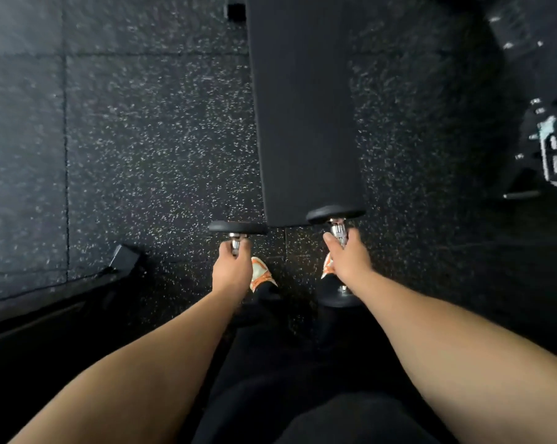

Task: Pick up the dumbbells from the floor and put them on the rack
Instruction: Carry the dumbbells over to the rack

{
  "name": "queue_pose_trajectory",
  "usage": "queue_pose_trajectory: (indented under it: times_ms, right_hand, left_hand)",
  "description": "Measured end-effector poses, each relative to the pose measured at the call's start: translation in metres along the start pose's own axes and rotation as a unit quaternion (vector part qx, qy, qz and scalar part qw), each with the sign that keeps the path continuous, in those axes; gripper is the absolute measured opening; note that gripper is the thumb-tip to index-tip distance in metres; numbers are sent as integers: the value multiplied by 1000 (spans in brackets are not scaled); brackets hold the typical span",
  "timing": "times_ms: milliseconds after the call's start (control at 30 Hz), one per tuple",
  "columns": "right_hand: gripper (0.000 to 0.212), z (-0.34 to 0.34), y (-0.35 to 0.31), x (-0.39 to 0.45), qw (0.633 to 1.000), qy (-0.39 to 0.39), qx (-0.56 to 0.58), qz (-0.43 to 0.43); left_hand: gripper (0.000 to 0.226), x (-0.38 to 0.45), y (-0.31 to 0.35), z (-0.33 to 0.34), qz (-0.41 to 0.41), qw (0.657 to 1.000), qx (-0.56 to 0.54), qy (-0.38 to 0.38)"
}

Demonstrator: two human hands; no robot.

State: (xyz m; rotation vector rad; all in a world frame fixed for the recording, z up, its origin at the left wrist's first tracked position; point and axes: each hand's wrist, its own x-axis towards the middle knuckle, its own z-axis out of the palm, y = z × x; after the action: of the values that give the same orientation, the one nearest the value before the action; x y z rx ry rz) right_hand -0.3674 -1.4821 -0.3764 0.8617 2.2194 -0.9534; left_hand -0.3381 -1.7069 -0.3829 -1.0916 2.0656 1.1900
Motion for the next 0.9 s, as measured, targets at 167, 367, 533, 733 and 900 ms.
queue_pose_trajectory:
  times_ms: [167,367,533,733,900]
  right_hand:
    - [55,-52,64,-3,989,24,99,102]
    - [62,-126,150,5,948,86,256,170]
    - [47,-203,215,14,911,125,344,192]
    - [42,-312,281,34,864,179,426,201]
    - [41,-408,332,60,809,224,498,218]
  left_hand:
    - [53,-20,36,59,38,993,108,-39]
    - [59,-63,98,163,111,971,188,-93]
    - [62,-124,156,264,144,955,223,-136]
    - [73,-193,228,400,200,924,257,-201]
    - [56,-251,296,519,263,877,312,-252]
